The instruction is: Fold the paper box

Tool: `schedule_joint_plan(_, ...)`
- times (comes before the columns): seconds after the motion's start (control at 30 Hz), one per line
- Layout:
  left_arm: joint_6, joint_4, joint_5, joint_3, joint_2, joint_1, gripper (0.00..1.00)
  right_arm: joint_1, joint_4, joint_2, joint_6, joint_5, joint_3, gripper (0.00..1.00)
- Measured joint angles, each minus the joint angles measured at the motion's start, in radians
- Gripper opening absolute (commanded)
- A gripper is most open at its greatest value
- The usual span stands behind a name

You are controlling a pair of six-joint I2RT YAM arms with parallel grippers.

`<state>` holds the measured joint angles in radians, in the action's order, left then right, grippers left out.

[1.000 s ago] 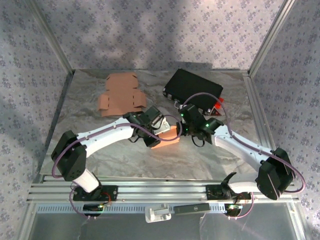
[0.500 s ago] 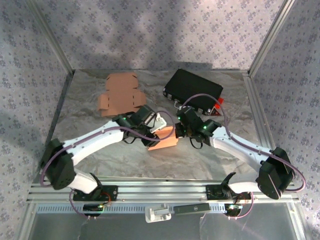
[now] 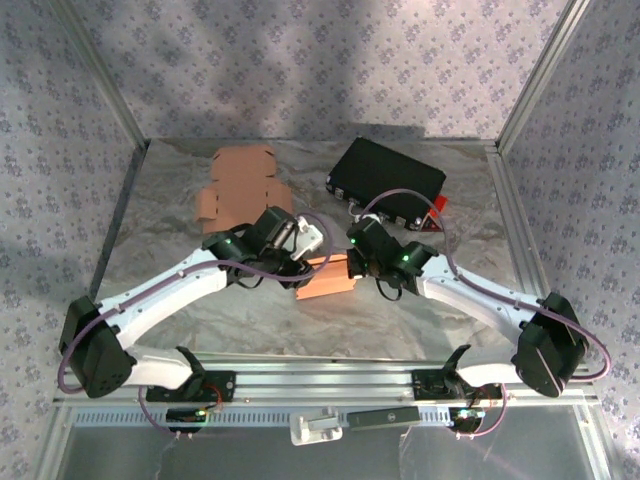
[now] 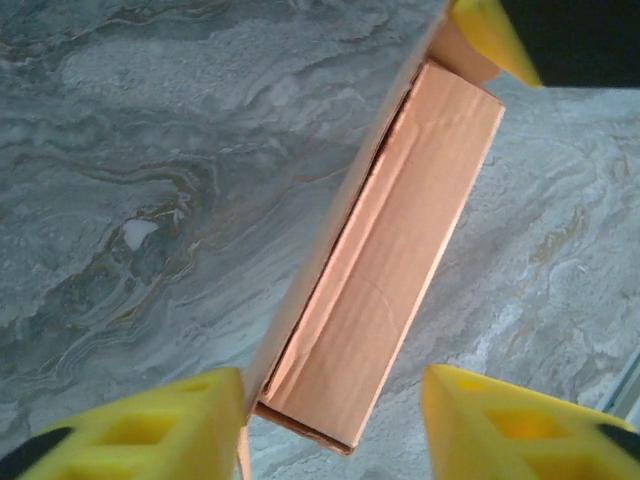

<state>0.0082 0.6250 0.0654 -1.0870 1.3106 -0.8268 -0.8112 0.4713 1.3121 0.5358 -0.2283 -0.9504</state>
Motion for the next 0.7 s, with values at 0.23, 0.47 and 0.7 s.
schedule_joint_plan(0.23,-0.151,0.083,-0.071,-0.010,-0.069,0.023,0.37,-0.004,0.005,0.000,0.008,-0.019,0.000,0.01)
schedule_joint_plan(0.47,-0.206,0.139,-0.122,0.000,-0.023,0.013,0.33,-0.010,0.012,0.002,0.012,-0.024,-0.003,0.01)
schedule_joint_plan(0.7,-0.224,0.139,-0.153,-0.017,0.027,-0.022,0.28,-0.019,0.013,0.005,0.019,-0.034,-0.006,0.01)
